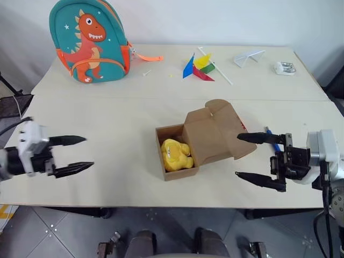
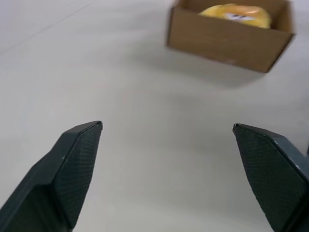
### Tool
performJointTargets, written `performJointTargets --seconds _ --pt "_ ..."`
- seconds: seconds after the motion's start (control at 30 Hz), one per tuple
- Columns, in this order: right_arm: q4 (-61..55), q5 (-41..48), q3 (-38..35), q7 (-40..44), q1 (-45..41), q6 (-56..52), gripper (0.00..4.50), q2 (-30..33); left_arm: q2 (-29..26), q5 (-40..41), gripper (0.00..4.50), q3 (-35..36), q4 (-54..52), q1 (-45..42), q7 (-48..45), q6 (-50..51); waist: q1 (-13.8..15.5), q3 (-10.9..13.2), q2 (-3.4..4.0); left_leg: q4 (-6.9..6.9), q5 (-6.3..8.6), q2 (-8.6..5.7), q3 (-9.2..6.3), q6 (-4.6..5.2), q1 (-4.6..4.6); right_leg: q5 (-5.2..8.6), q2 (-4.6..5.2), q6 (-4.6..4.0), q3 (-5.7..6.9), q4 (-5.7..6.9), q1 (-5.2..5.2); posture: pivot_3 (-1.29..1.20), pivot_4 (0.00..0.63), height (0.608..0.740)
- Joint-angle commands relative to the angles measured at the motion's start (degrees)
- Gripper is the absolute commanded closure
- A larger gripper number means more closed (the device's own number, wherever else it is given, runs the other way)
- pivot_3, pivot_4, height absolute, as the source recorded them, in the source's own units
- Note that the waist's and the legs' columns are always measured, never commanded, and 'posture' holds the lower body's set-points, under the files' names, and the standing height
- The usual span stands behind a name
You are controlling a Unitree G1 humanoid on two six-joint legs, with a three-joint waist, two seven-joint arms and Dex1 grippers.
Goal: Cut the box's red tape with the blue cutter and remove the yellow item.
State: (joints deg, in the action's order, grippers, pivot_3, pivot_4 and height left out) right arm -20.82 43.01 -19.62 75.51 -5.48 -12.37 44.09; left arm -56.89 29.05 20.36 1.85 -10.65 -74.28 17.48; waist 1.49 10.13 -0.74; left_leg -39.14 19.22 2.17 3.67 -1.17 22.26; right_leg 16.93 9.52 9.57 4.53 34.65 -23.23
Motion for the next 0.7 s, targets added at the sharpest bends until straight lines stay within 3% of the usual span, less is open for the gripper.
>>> performJointTargets --seconds 0.03,0.17,0.3,0.5,0.7 --pt "-0.51 0.45 -2.90 3.07 2.03 2.40 0.00 1.71 -1.34 0.24 0.02 -7.29 -6.89 -7.43 1.71 6.97 0.04 0.01 -0.02 -0.01 0.00 0.00 0.01 0.00 -0.03 0.00 0.00 0.00 -0.02 0.06 0.00 0.00 0.150 0.740" --pt "-1.56 3.89 -4.98 0.62 0.78 -0.85 0.00 3.66 0.48 -0.06 0.02 -21.54 -12.39 -24.87 4.68 24.69 0.01 0.02 -0.04 -0.08 -0.01 0.00 0.02 0.00 -0.07 0.00 0.00 0.00 -0.07 0.20 0.01 0.00 0.150 0.740" --pt "-4.94 8.80 -7.37 -2.46 0.18 -7.82 0.00 8.13 5.90 -8.95 0.02 -35.49 -10.73 -38.54 5.68 25.87 -0.03 0.02 -0.03 -0.10 -0.01 -0.01 0.02 -0.01 -0.12 0.00 0.00 0.00 -0.08 0.27 0.01 0.00 0.150 0.740" --pt "-8.88 12.35 -9.14 -7.83 1.77 -16.99 0.00 13.34 15.73 -17.73 0.02 -46.80 -3.58 -45.94 5.81 21.20 0.19 0.07 -0.11 -0.08 -0.02 -0.01 0.05 -0.01 -0.07 0.00 -0.01 0.00 -0.08 0.12 -0.02 0.00 0.150 0.740" --pt "-12.30 17.94 -10.58 -12.62 1.80 -24.66 0.00 16.17 22.53 -23.05 0.02 -50.32 1.95 -47.78 7.15 18.26 0.25 0.12 -0.19 -0.11 -0.01 -0.01 0.05 -0.01 -0.03 0.00 -0.01 0.00 -0.08 0.08 -0.01 0.00 0.150 0.740"
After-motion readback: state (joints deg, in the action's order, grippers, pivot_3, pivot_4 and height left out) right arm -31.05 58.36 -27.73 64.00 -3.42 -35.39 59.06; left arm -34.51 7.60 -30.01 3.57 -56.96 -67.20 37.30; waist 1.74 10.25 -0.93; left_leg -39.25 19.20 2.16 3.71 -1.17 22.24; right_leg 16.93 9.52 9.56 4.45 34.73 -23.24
